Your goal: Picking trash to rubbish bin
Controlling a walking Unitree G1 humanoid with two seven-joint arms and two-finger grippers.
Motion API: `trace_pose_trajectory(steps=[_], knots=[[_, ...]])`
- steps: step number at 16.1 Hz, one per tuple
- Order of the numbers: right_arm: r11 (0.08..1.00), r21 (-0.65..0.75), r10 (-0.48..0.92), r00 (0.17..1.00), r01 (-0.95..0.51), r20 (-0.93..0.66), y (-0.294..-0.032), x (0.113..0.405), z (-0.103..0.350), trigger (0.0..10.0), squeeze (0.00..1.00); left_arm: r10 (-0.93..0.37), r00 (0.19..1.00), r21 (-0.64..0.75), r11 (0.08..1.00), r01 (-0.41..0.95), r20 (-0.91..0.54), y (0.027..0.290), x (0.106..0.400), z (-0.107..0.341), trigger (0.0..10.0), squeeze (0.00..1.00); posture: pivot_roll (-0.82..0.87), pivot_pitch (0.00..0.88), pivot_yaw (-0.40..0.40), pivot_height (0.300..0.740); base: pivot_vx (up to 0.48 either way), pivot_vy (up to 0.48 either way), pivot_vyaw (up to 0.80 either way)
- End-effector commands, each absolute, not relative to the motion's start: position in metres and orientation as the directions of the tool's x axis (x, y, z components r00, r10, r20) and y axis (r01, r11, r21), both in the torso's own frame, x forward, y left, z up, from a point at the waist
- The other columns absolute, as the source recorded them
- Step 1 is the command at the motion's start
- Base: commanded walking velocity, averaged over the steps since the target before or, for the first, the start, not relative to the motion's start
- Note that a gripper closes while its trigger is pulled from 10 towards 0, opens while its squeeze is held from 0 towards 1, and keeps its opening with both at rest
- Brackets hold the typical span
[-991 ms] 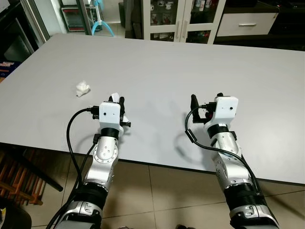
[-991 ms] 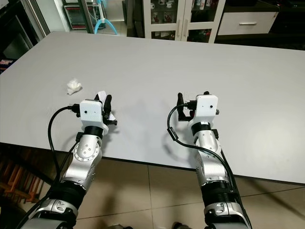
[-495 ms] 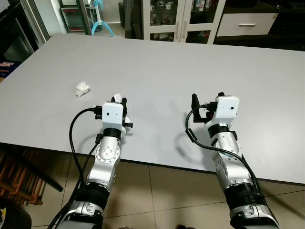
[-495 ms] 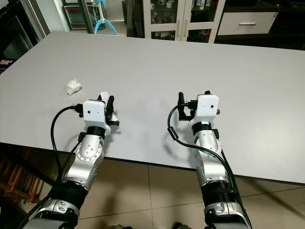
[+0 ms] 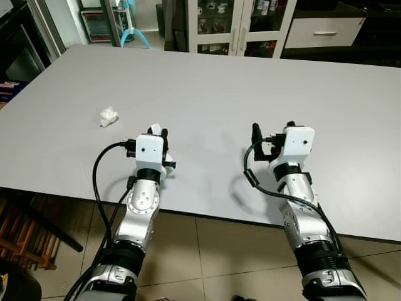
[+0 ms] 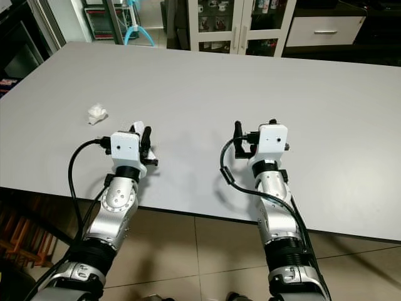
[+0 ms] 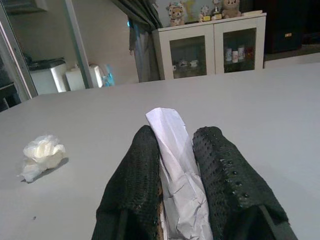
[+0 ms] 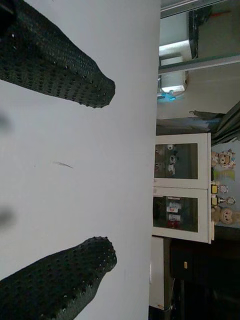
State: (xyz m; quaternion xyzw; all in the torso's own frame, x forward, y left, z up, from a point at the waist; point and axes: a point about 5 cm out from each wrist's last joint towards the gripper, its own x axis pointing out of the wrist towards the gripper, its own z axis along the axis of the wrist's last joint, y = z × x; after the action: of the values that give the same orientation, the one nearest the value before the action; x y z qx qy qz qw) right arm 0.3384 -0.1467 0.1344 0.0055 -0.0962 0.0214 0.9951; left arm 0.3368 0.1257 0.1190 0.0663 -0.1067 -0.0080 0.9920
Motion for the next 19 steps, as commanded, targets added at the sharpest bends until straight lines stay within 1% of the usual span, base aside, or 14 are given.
trace_pose_trajectory(steps=[1,18,19], knots=[[0.999,0.009,0.04,0.982,-0.042,0.185,-0.1471,0.3382,0.133,10.0,0.0,-0.029,0.976,0.134,0.991,0.0,0.214,0.1248,0.3355,0.1197,10.0,0.0,-0.04,0.069,0.026,0.74,0.0,0.0,0.0],[0.998,0.015,0.053,0.982,-0.057,0.179,-0.1446,0.3366,0.1305,10.0,0.0,-0.034,0.977,0.125,0.992,0.007,0.21,0.1231,0.3357,0.1192,10.0,0.0,-0.04,0.053,0.028,0.74,0.0,0.0,0.0],[0.998,0.014,0.054,0.983,-0.057,0.178,-0.1446,0.3365,0.1303,10.0,0.0,-0.035,0.977,0.125,0.992,0.009,0.209,0.1227,0.3357,0.1191,10.0,0.0,-0.04,0.053,0.028,0.74,-0.244,0.0,0.0]])
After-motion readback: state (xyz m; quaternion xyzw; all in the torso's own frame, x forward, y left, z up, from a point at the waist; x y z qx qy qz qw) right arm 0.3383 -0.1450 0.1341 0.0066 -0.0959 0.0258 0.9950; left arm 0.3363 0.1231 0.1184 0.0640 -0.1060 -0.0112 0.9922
